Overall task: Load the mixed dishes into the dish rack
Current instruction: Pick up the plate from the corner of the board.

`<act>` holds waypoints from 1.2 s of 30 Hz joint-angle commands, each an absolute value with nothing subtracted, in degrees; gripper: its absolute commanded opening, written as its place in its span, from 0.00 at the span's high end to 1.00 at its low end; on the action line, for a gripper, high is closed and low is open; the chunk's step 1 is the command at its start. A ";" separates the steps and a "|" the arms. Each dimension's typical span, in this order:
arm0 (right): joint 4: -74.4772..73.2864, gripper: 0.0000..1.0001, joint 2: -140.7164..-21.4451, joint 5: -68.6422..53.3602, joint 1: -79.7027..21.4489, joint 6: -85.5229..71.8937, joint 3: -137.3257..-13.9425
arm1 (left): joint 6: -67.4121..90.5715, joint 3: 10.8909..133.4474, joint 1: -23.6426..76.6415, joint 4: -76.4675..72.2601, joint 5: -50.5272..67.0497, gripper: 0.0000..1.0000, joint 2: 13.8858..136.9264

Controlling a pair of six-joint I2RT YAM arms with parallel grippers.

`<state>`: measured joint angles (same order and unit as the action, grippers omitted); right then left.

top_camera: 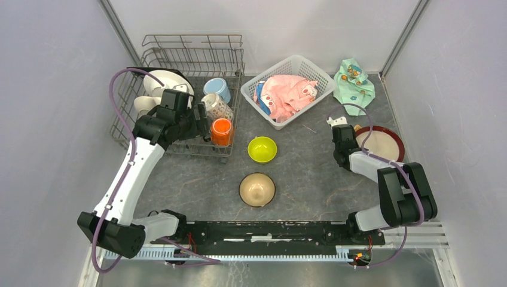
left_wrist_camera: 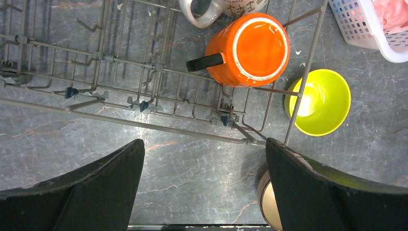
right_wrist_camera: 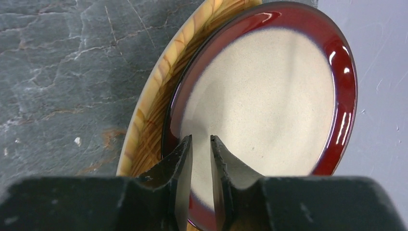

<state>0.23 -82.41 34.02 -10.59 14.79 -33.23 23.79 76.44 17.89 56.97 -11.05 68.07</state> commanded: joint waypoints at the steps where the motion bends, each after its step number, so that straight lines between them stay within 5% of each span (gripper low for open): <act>1: 1.87 0.76 -85.35 31.51 -9.19 14.85 -31.90 | 23.25 78.96 18.28 55.58 -7.64 0.00 69.16; 7: 0.79 0.97 -85.44 28.93 -8.81 14.64 -33.67 | 24.83 78.58 18.26 52.41 -6.04 0.05 67.51; 10: -2.08 1.00 -82.41 25.89 -8.85 14.10 -35.16 | 26.29 77.73 18.28 49.74 -5.32 0.08 66.36; 20: -12.26 0.64 -77.23 19.61 -8.87 11.50 -41.51 | 26.31 77.65 18.28 46.80 -2.38 0.08 68.05; 36: -7.90 0.60 -87.82 29.49 -8.86 13.55 -37.11 | 25.00 78.31 18.28 48.66 -4.83 0.06 66.17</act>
<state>-8.40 -84.40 27.00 -8.67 14.52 -39.00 25.06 76.66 18.11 49.28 -4.21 67.61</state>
